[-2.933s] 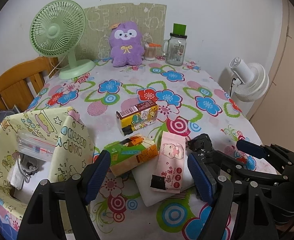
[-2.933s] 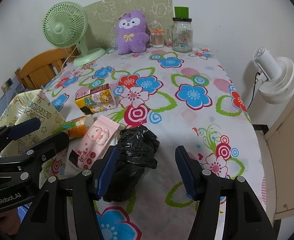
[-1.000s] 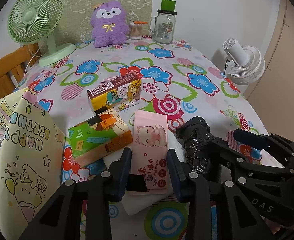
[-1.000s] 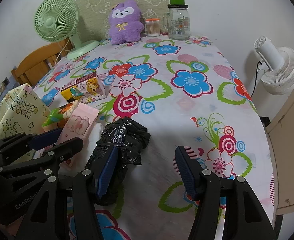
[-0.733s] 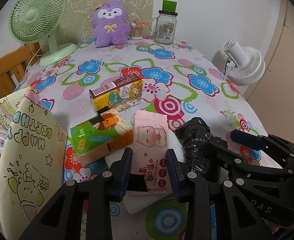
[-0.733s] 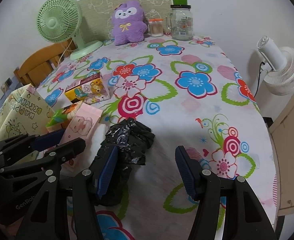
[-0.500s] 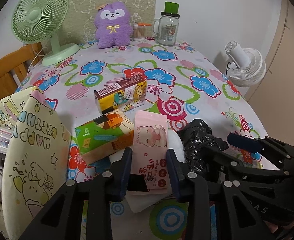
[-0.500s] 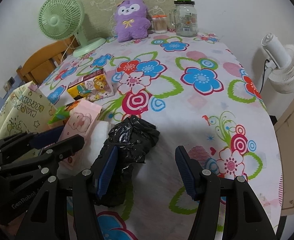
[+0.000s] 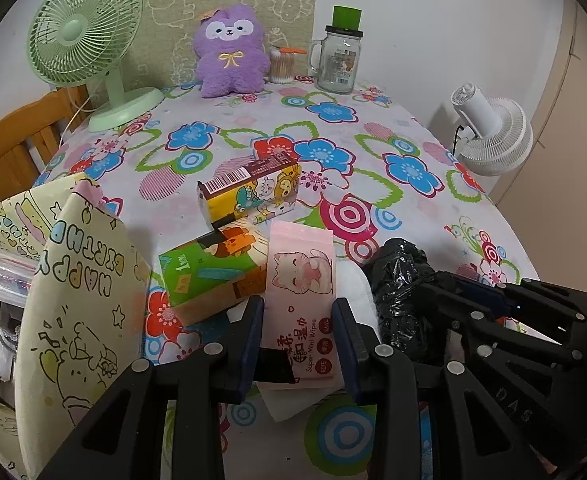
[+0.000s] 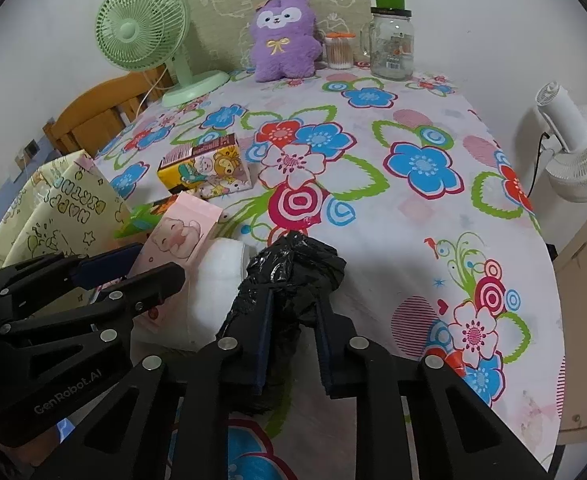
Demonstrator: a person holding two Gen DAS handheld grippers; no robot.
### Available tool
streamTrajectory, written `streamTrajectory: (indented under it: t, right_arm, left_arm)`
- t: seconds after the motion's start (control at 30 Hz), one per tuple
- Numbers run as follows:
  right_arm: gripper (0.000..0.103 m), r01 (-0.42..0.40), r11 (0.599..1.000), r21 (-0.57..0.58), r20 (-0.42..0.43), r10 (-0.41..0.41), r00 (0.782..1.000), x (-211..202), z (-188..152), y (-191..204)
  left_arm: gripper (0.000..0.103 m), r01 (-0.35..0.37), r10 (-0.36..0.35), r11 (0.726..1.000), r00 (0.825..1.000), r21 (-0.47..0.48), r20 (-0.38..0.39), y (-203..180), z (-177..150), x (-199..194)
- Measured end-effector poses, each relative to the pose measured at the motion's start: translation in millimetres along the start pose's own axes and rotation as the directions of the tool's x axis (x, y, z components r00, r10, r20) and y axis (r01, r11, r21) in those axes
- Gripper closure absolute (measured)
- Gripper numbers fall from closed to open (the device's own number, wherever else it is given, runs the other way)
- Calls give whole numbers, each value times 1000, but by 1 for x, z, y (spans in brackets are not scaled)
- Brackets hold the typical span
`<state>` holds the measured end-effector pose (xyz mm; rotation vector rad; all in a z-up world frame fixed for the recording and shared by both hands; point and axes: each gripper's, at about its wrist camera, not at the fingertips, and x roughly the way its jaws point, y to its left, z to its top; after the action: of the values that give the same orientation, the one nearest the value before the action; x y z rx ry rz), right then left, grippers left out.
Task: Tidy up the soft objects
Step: 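Lift the black plastic bag with the right tool and carry it to the yellow box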
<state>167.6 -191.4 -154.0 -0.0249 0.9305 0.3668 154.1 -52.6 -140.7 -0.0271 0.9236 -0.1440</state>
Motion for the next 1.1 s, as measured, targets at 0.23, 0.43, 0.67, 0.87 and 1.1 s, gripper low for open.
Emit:
streamTrajectory:
  t: [0.23, 0.43, 0.67, 0.87, 1.1]
  right_arm:
    - [84, -3, 1000, 17, 32, 2, 999, -11, 1, -4]
    - [85, -1, 1000, 20, 51, 0, 999, -19, 2, -5]
    - [85, 5, 1000, 17, 80, -6, 997, -32, 4, -2]
    - [85, 3, 1000, 10, 106, -4, 994, -44, 7, 2]
    - [85, -5, 1000, 6, 141, 4, 990, -58, 11, 7]
  left_arm:
    - [68, -6, 5, 1000, 1000, 1, 14, -1, 1, -6]
    - [68, -6, 6, 1000, 1000, 6, 31, -3, 1, -15]
    - [68, -9, 8, 1000, 998, 8, 55, -4, 3, -28]
    - [68, -16, 16, 1000, 997, 5, 81, -2, 4, -42]
    - [68, -24, 24, 1000, 993, 3, 114, 0, 5, -57]
